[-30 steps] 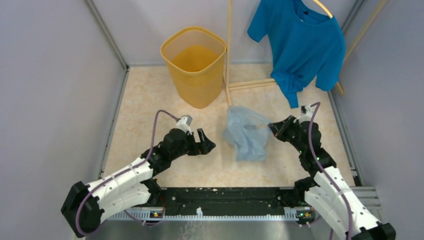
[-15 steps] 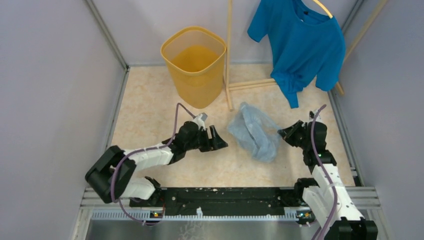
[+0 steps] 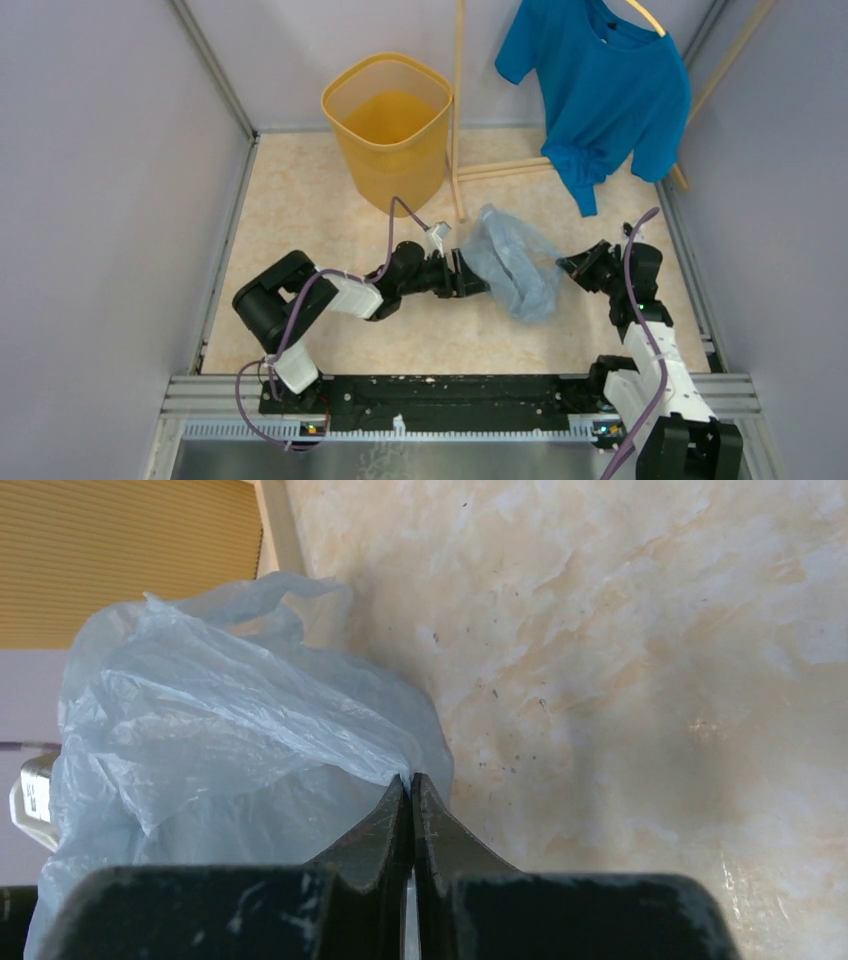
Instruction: Put the trash bags into the trash bin
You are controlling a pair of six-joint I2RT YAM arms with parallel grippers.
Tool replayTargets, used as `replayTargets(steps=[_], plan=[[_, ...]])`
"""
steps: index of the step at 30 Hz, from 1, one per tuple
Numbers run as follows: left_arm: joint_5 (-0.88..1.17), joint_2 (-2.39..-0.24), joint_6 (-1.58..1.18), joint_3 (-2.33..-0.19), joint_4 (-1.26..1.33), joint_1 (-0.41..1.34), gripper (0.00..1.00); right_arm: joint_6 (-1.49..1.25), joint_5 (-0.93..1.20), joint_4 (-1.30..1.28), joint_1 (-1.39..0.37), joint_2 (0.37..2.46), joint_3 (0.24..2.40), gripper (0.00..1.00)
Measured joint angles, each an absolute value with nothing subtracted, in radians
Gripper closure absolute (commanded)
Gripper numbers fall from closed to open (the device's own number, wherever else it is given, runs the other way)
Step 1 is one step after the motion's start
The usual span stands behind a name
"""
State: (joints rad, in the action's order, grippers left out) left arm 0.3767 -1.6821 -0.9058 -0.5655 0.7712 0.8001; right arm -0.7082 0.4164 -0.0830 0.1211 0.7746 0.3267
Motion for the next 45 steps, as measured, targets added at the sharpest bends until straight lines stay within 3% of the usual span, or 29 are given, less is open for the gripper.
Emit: replayTargets(steps=[4, 8, 13, 19, 36, 45], plan=[[0.364, -1.768, -0.907, -0.630, 0.830, 0.811, 0.49, -0.708, 0.435, -0.070, 0.121, 0.775, 0.327, 1.00], [0.317, -1.801, -0.881, -0.654, 0.813, 0.812, 0.63, -0.706, 0.444, -0.070, 0.122, 0.773, 0.327, 1.00], [0.216, -1.755, -0.789, -0.657, 0.700, 0.812, 1.00, -0.697, 0.448, -0.074, 0.130, 0.764, 0.327, 1.00], [0.014, -1.559, -0.649, -0.663, 0.490, 0.812, 1.00, -0.691, 0.471, -0.074, 0.130, 0.754, 0.327, 1.00], [-0.252, -1.200, -0.461, -0.621, 0.226, 0.811, 1.00, -0.646, 0.610, -0.046, 0.125, 0.768, 0.336, 1.00], [-0.447, -0.949, -0.341, -0.701, 0.017, 0.871, 1.00, -0.601, 0.669, -0.014, -0.009, 0.845, 0.441, 1.00]])
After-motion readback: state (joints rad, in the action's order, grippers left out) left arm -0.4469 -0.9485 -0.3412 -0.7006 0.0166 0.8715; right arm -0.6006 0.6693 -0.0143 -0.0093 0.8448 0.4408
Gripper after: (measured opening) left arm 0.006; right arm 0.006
